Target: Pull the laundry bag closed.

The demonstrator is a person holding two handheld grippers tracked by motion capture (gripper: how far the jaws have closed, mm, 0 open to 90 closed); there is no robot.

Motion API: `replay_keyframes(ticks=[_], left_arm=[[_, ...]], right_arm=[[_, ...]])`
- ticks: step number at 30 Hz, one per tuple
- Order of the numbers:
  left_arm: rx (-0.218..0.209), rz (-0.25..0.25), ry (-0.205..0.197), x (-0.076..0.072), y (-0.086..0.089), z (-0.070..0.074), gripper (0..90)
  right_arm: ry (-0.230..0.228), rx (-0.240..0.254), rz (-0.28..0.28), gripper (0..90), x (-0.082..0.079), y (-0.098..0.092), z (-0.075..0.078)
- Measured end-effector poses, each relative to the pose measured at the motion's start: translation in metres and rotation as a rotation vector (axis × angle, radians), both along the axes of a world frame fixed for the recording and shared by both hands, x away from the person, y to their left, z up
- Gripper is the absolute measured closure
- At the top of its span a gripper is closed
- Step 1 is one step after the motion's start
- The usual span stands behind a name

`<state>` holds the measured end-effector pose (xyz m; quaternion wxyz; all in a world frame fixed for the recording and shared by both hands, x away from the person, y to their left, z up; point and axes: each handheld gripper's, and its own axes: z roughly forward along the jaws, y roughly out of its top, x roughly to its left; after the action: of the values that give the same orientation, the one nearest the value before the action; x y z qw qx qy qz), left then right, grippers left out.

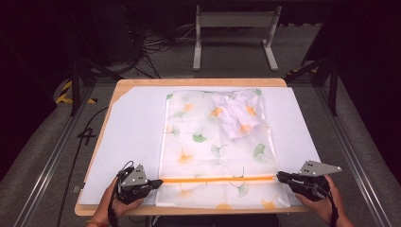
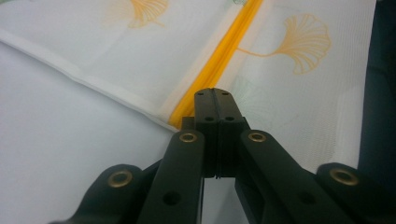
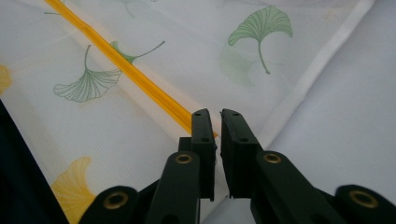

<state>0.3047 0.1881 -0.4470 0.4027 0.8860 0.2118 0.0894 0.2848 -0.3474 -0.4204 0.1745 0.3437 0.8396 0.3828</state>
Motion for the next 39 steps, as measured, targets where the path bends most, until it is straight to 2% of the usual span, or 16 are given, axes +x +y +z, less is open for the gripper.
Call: replay_keyframes(ticks=[1, 8, 9, 12, 16, 17, 18, 20, 22, 23, 28, 38, 39], left_arm=[[-0.008, 0.001, -0.004, 0.0, 0.002, 0.001, 86.6], [-0.017, 0.029, -0.033, 0.001, 0.008, 0.006, 84.9], [-0.031, 0.038, -0.037, 0.001, 0.011, 0.007, 84.4], [-0.038, 0.059, -0.052, 0.002, 0.015, 0.01, 80.5], [-0.046, 0.084, -0.069, 0.003, 0.019, 0.012, 71.3], [-0.046, 0.095, -0.074, 0.004, 0.02, 0.013, 71.3], [-0.043, 0.101, -0.077, 0.004, 0.02, 0.013, 67.0], [-0.04, 0.108, -0.087, 0.004, 0.021, 0.013, 65.8], [-0.031, 0.127, -0.098, 0.005, 0.021, 0.014, 59.1], [-0.029, 0.128, -0.101, 0.005, 0.022, 0.014, 58.9], [-0.024, 0.189, -0.123, 0.012, 0.026, 0.016, 48.0], [-0.044, 0.274, -0.146, 0.025, 0.04, 0.017, 32.9], [-0.035, 0.295, -0.15, 0.026, 0.042, 0.017, 30.2]], right_arm=[[-0.005, -0.003, 0.002, 82.8, 0.0, 0.0, 0.0], [-0.037, -0.013, -0.005, 79.4, 0.001, 0.001, 0.006], [-0.047, -0.024, -0.011, 77.5, 0.003, 0.002, 0.006], [-0.053, -0.033, -0.013, 72.6, 0.005, 0.003, 0.008], [-0.062, -0.031, -0.016, 67.0, 0.009, 0.004, 0.01], [-0.065, -0.029, -0.018, 65.1, 0.01, 0.005, 0.012], [-0.072, -0.03, -0.02, 61.5, 0.011, 0.005, 0.013], [-0.077, -0.027, -0.024, 57.0, 0.013, 0.005, 0.014], [-0.083, -0.029, -0.035, 52.4, 0.016, 0.004, 0.015], [-0.087, -0.031, -0.04, 51.0, 0.018, 0.004, 0.015], [-0.131, -0.068, -0.049, 39.9, 0.026, 0.004, 0.019], [-0.183, -0.104, -0.059, 25.6, 0.047, 0.006, 0.02], [-0.191, -0.108, -0.062, 24.6, 0.049, 0.006, 0.02]])
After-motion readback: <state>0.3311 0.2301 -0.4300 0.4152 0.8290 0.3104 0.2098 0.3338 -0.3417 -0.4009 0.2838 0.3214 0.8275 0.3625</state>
